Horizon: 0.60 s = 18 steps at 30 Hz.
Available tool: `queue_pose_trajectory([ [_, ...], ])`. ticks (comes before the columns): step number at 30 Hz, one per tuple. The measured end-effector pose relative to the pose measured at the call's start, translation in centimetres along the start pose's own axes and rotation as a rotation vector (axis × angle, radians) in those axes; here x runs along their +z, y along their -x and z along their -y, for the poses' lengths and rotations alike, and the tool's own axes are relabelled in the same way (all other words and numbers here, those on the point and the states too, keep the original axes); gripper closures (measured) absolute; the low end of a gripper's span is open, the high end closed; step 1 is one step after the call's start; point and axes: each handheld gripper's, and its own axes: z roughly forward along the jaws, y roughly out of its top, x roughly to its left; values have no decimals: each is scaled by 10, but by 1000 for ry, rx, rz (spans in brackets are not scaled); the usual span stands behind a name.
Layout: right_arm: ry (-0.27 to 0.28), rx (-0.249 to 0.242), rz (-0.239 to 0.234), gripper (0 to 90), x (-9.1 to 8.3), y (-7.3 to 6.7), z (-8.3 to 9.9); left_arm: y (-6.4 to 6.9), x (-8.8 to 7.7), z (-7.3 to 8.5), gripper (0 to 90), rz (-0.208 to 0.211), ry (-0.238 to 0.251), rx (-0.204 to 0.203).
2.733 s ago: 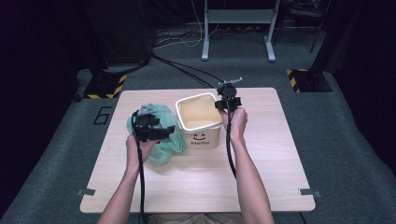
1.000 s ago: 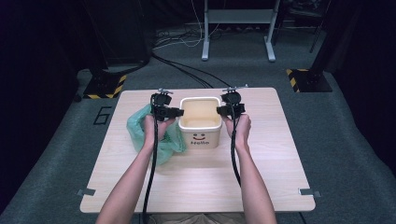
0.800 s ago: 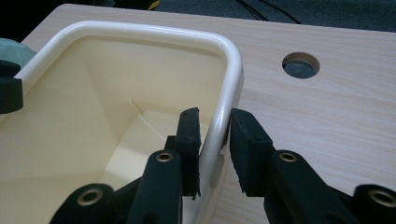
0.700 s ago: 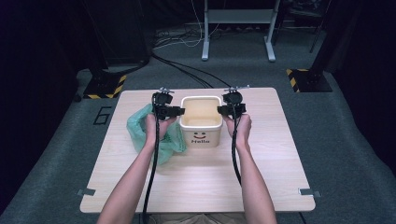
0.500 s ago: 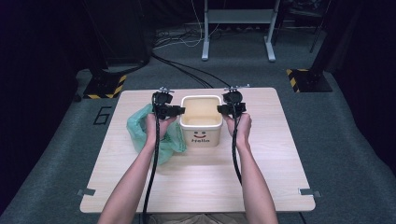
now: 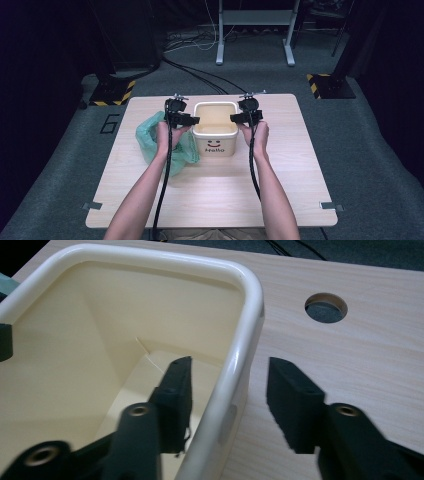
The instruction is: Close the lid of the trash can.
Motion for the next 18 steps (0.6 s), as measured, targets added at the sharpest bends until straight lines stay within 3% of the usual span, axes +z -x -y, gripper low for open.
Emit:
queue_pose_trajectory([
  [6,27,-21,-7,167,-12,6,5,1,-12,4,255,20,12,2],
  [9,36,-51,-15,136,-21,7,8,4,-18,9,152,30,1,22],
  [13,33,-70,-50,72,-32,8,13,5,-26,17,78,39,-8,42],
  [18,68,-112,-61,10,-50,6,24,2,-41,29,40,41,23,65],
])
